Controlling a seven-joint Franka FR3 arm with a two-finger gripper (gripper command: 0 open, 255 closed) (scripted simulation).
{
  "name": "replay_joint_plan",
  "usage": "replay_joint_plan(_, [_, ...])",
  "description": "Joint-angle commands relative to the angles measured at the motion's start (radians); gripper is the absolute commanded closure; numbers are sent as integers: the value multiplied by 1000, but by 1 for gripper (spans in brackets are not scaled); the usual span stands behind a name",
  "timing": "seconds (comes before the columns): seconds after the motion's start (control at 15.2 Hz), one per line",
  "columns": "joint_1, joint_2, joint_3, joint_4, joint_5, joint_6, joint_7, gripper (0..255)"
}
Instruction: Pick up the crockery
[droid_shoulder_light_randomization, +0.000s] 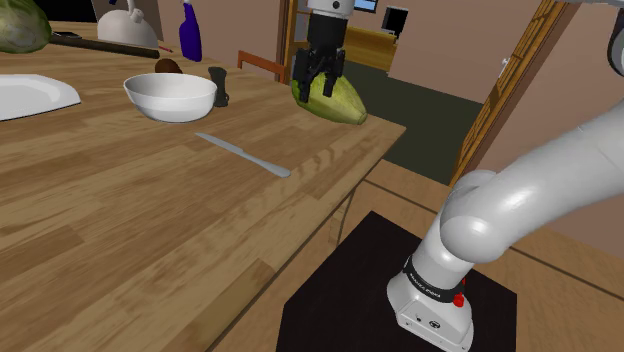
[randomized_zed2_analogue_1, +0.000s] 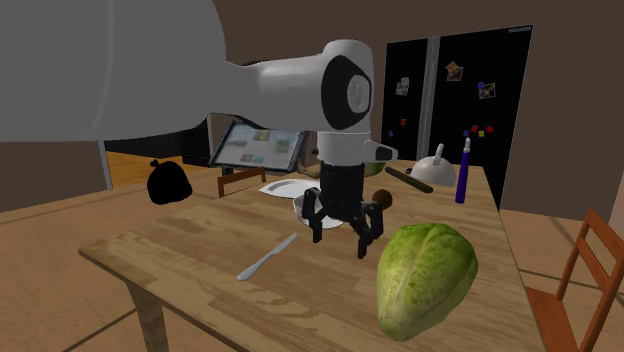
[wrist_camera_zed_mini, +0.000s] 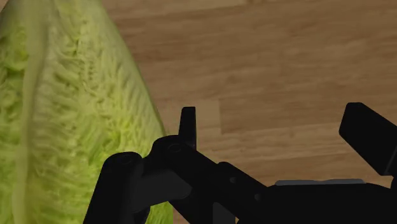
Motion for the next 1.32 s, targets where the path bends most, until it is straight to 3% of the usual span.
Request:
replay_joint_plan(0.0, [3,67,16,43,21,29,40,0])
replay_joint_plan(0.59, [13,390,61,349,72,75,189,0])
replay_joint_plan(1.25, [41,774,80,828,85,21,337,0])
